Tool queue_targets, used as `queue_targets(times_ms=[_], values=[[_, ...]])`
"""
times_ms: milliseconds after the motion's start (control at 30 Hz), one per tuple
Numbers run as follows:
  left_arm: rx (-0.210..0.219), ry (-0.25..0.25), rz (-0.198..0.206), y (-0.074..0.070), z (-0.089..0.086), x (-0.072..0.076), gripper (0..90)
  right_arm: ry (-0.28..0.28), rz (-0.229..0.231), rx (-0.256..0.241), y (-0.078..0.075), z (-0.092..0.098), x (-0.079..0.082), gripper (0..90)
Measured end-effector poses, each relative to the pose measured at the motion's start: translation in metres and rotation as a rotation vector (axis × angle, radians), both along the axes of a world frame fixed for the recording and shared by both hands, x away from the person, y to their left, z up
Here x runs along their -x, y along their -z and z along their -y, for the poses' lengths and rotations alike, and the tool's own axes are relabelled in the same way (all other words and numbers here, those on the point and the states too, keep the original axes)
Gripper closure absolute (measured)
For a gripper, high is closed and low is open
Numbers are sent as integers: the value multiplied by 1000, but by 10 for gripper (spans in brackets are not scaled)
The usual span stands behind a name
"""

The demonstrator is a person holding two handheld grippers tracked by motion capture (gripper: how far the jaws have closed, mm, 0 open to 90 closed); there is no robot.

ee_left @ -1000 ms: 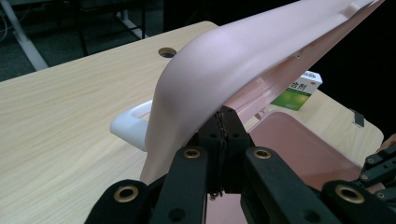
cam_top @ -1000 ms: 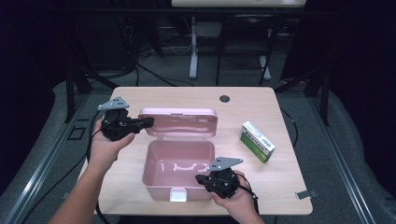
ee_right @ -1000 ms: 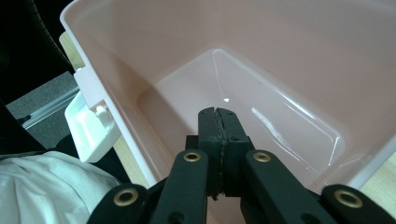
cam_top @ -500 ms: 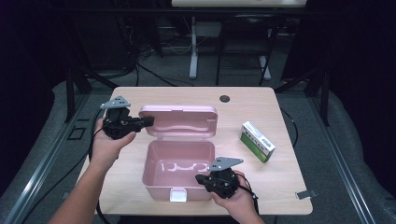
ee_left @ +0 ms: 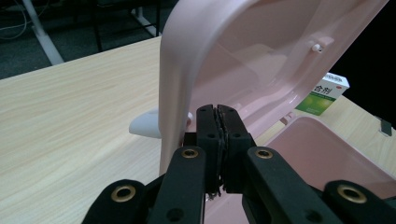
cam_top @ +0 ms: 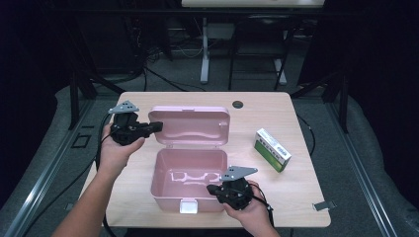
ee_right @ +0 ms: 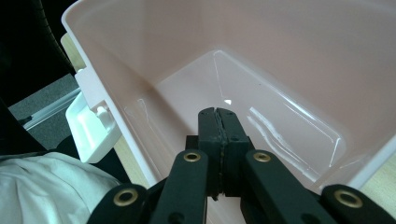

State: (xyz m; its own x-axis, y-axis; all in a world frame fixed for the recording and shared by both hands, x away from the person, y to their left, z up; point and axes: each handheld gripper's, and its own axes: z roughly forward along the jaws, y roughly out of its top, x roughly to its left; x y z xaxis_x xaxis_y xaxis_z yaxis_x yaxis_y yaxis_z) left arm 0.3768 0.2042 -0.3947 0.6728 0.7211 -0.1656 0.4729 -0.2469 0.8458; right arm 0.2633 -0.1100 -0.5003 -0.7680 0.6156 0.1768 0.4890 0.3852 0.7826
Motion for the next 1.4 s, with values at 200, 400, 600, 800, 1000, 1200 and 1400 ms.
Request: queue_targets(times_ms=[200,400,600,800,1000,1200,1400], values=[[3,-15,-7,2,0,-5,882,0,2,-2,0,0,0,898],[6,-24,-19,7,-1,-7,879,-1,2,-2,0,0,0,898],[0,-24,-36,17,-2,-6,870,0,2,-4,0,0,0,899],[16,-28,-50,25,-5,-6,840,-1,7,-3,1,0,1,900],[-6,-13,-59,44,-5,4,788,-8,9,0,1,0,1,900],[-21,-8,-66,56,-7,7,784,-5,16,9,1,0,1,900],[-16,-10,-75,64,-11,9,787,-1,15,4,1,0,1,900]])
